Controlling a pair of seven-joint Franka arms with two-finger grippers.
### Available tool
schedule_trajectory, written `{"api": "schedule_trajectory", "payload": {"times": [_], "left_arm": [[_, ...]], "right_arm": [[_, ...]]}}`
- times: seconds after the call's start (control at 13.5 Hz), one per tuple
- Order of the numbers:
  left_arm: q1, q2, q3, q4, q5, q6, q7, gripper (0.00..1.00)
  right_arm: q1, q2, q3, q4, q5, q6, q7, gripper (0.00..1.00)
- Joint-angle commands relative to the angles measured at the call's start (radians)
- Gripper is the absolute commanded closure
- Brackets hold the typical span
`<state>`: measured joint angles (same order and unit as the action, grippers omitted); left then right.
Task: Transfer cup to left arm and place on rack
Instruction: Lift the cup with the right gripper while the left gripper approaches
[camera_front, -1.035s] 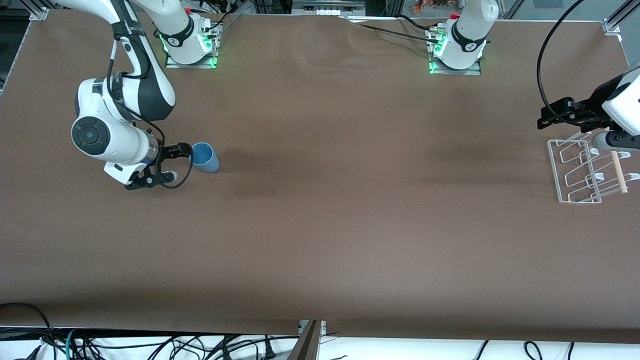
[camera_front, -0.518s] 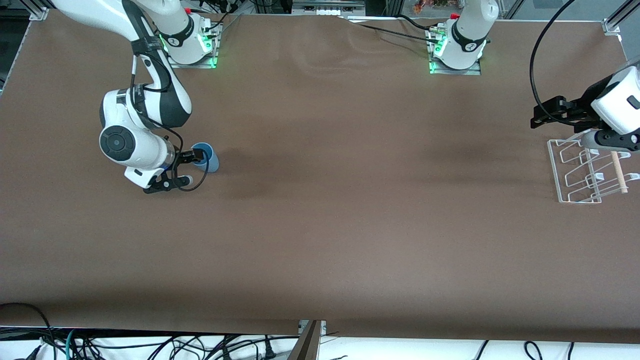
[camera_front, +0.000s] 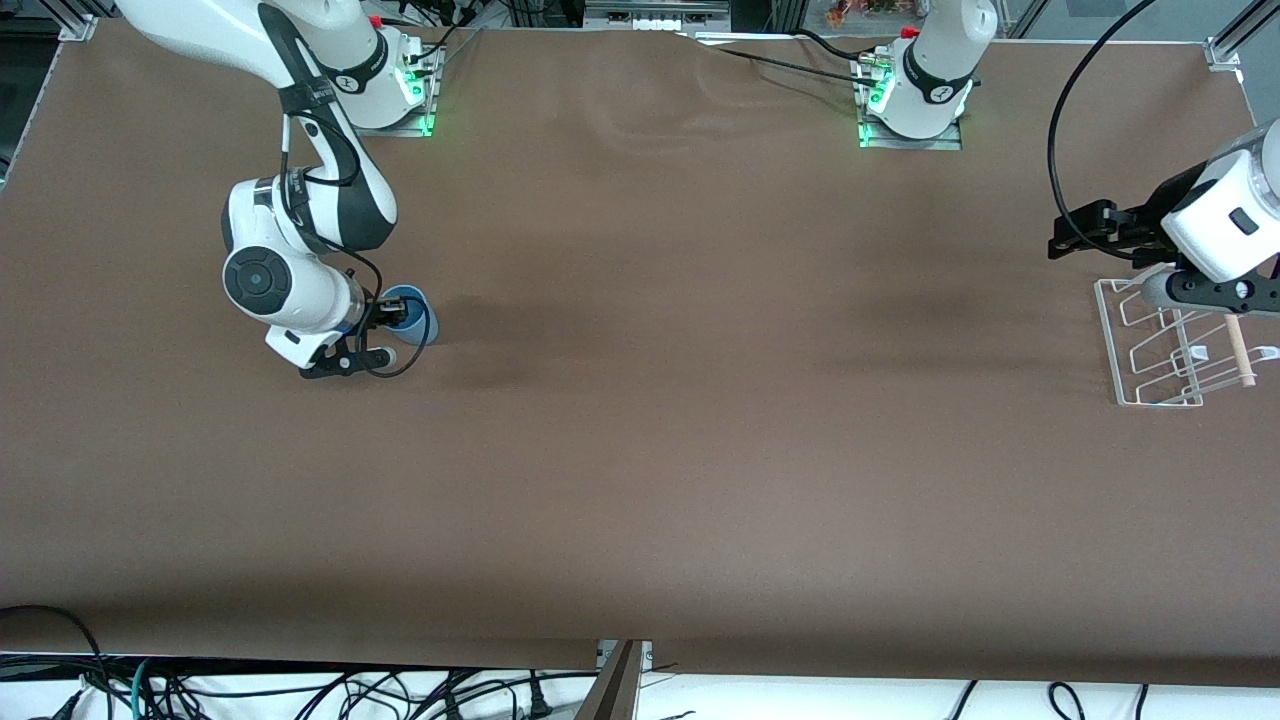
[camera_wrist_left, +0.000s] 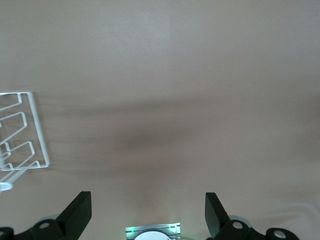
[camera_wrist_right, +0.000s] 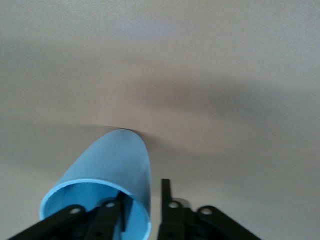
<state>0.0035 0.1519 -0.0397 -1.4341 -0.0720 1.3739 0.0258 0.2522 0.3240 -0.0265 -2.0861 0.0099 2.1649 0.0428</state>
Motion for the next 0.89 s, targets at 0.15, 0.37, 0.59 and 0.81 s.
{"api": "schedule_trajectory", "payload": {"times": [0.15, 0.37, 0.59, 0.81], "left_arm": [[0.026, -0.005, 0.004, -0.04, -0.075, 0.002, 0.097, 0.0], [0.038, -0.003, 0.004, -0.068, -0.112, 0.008, 0.287, 0.0], [0.039, 0.009, 0.003, -0.081, -0.19, 0.008, 0.452, 0.0], [0.039, 0.029, -0.028, -0.097, -0.258, 0.031, 0.606, 0.0]], "right_arm": [[0.001, -0.022, 0.025, 0.099, 0.105, -0.175, 0.037, 1.0], [0.019, -0.02, 0.03, 0.217, 0.247, -0.342, 0.057, 1.0], [0.05, -0.011, 0.03, 0.325, 0.405, -0.445, 0.127, 1.0], [0.142, 0.039, 0.03, 0.412, 0.652, -0.432, 0.36, 1.0]]}}
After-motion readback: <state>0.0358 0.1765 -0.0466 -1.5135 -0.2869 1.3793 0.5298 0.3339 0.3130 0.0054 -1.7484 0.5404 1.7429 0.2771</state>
